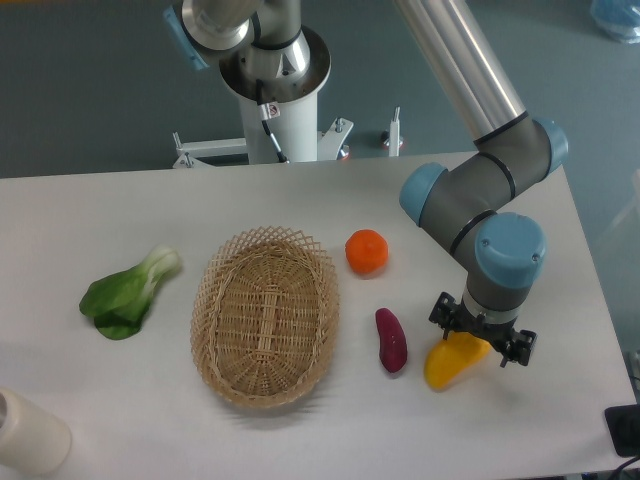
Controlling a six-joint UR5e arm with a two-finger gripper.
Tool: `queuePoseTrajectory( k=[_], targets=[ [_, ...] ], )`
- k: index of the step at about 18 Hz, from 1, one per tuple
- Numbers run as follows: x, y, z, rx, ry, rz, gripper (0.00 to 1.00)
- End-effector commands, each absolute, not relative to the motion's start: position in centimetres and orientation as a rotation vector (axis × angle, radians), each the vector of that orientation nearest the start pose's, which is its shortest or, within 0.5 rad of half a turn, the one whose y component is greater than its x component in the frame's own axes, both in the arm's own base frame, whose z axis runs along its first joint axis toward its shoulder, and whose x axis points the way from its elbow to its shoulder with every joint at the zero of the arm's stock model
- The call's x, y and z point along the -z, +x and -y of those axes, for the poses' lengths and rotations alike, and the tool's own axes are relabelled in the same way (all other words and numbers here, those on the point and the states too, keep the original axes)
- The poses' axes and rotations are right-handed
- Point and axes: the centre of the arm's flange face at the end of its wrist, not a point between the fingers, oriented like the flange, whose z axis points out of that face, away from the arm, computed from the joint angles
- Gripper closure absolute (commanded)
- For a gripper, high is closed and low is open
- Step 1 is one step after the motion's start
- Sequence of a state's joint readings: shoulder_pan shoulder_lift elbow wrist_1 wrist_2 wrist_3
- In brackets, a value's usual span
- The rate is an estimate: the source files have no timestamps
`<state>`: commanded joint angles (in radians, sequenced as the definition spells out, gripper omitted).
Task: Pick up the mango from the table
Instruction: 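Close the gripper around the yellow mango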
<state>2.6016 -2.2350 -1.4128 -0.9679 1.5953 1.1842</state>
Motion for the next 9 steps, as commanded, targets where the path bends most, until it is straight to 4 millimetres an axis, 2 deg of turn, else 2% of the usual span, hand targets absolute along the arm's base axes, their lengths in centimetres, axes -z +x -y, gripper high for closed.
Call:
queuePoseTrajectory(
  k=[9],
  targets=[
    [-20.4,-53.3,-49.1,-0.113,-3.118,-0.306,0.00]
  ],
)
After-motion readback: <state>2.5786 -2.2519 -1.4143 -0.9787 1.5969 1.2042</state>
